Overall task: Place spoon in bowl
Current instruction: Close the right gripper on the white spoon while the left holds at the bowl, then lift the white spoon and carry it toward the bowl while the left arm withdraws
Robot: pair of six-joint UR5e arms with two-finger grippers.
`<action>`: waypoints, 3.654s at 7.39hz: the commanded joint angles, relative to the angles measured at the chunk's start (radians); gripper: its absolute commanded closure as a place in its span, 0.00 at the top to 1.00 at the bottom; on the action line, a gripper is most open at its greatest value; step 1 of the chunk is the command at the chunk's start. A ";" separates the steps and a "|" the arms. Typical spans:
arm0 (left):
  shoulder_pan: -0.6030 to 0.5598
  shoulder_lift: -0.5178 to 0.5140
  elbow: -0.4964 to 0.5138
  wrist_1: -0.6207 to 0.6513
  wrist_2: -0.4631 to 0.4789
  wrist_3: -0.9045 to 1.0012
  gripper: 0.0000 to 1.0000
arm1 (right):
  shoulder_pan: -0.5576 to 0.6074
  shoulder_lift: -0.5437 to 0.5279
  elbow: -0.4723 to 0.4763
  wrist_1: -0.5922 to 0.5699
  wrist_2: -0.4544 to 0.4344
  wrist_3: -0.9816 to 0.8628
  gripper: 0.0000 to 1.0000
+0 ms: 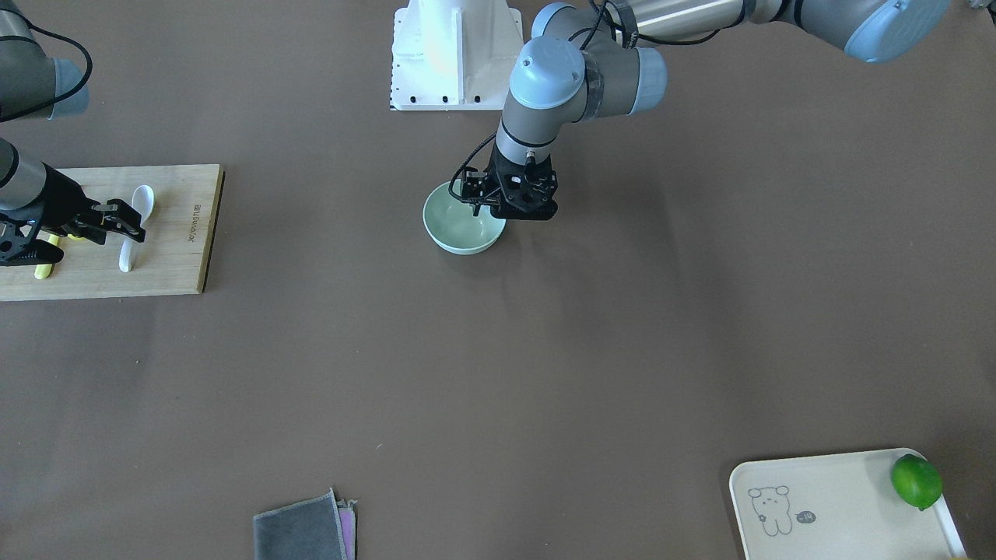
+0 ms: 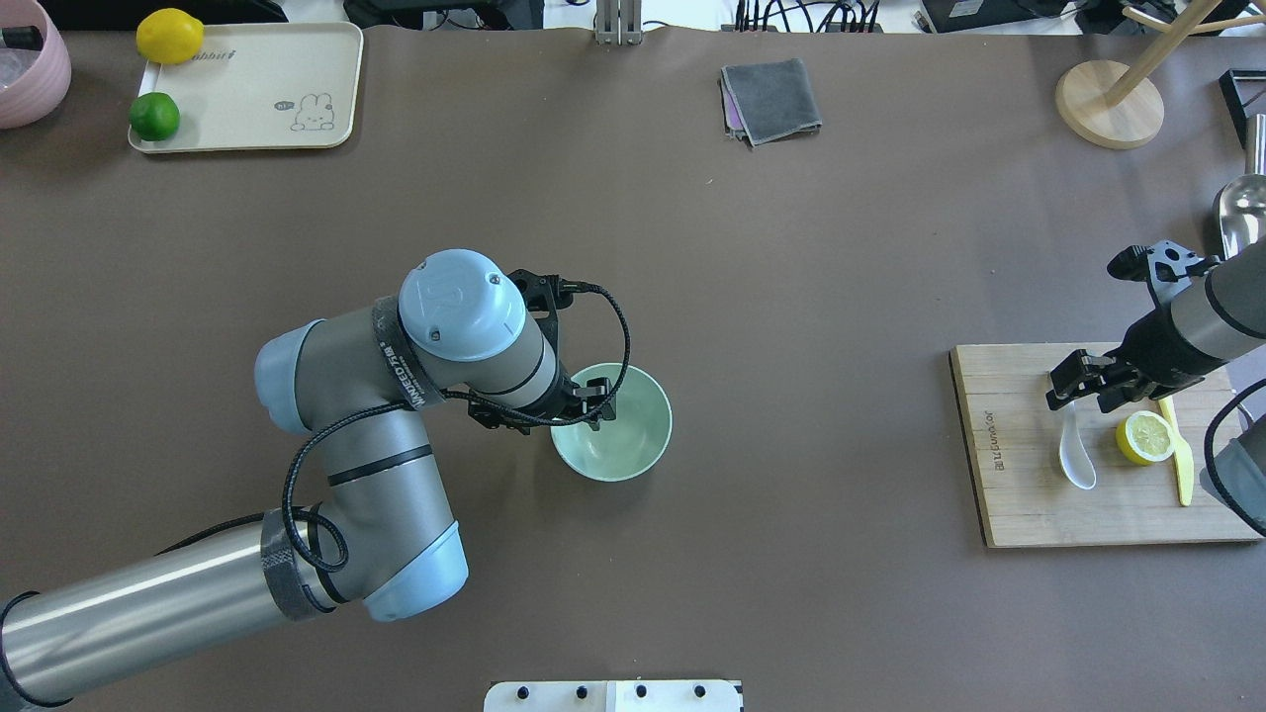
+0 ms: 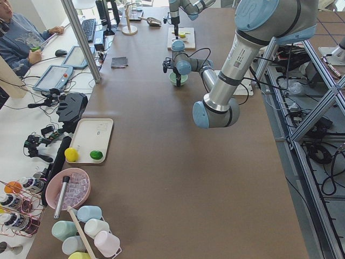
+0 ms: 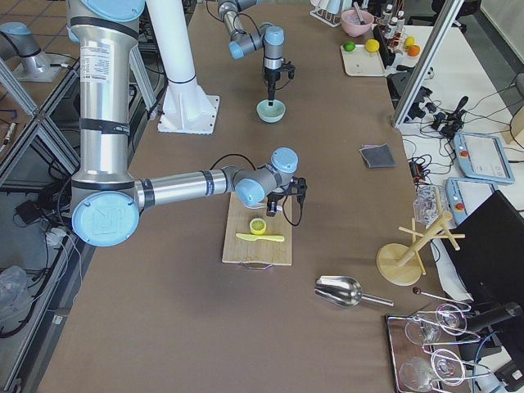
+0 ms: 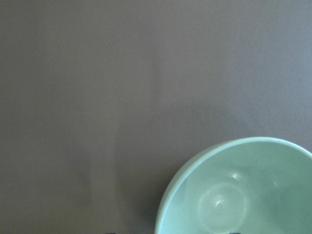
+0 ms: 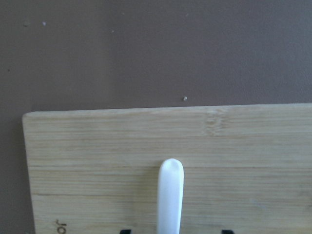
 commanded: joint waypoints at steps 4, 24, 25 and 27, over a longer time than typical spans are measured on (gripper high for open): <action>-0.006 0.006 -0.008 0.000 -0.002 -0.001 0.83 | -0.019 -0.005 -0.001 0.005 -0.002 0.010 0.53; -0.484 0.699 -0.375 0.006 -0.175 0.796 0.98 | -0.399 0.648 0.139 -0.432 -0.408 0.816 0.00; -0.508 0.702 -0.369 0.006 -0.176 0.834 0.98 | -0.425 0.685 0.107 -0.431 -0.443 0.882 0.00; -0.509 0.701 -0.369 0.006 -0.178 0.836 0.98 | -0.483 0.766 0.007 -0.426 -0.543 0.985 0.00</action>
